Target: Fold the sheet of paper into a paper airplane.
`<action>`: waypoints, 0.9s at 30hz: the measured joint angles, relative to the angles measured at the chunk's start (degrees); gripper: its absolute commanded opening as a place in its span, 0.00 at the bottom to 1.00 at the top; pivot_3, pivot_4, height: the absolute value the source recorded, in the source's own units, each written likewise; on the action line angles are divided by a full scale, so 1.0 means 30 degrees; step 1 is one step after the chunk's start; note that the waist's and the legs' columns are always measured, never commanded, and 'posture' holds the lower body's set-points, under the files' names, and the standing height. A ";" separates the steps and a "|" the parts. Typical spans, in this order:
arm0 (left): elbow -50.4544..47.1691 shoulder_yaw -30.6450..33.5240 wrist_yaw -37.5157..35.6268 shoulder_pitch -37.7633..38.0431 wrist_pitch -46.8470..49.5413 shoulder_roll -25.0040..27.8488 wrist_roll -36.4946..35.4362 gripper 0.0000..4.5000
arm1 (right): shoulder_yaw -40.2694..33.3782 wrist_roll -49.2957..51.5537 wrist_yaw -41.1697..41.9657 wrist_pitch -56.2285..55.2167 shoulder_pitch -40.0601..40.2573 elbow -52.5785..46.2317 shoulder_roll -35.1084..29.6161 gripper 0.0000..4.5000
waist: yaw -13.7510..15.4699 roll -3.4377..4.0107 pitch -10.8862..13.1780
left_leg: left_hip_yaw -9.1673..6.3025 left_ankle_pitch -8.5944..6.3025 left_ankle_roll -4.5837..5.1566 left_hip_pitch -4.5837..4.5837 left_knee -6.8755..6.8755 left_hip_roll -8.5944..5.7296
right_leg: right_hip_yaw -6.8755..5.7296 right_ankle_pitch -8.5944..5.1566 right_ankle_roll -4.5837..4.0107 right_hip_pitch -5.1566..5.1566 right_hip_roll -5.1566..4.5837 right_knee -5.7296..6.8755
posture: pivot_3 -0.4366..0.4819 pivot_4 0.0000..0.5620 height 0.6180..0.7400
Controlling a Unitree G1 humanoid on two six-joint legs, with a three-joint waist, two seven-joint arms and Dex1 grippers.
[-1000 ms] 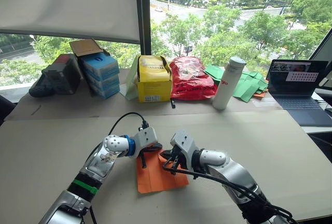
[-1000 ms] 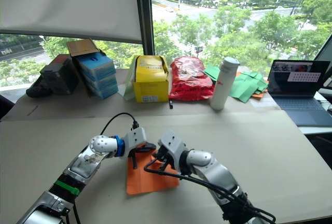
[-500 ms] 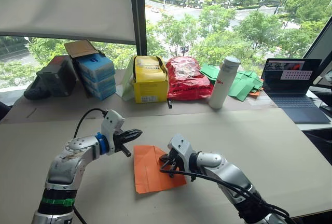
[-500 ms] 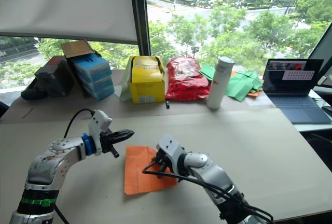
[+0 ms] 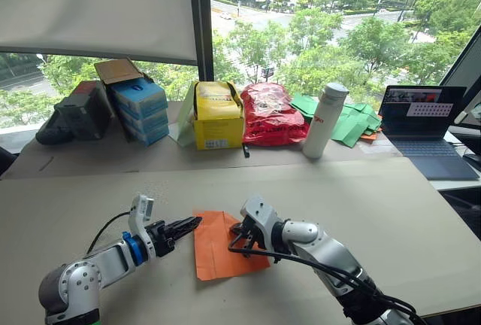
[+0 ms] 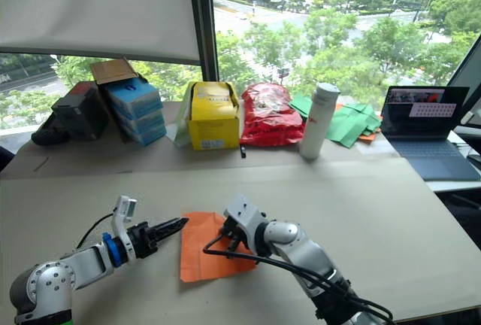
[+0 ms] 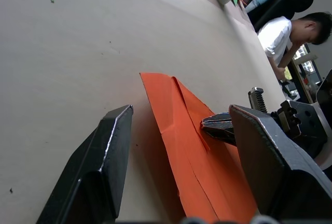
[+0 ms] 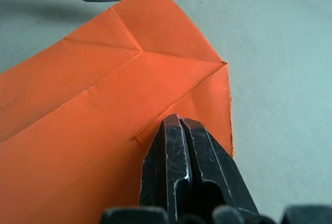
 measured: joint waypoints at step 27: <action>-0.1372 -0.7469 -0.2025 -0.1158 -0.8239 0.5233 0.4645 0.01 | -0.0612 0.0155 -0.0629 0.0975 0.0037 -0.0002 0.1147 0.00 | -0.0036 0.0028 0.0024 | 0.0014 0.0022 -0.0062 -0.0042 -0.0072 0.0001 | -0.0012 0.0015 -0.0059 -0.0080 -0.0102 -0.0038 | 0.48 0.27 1.00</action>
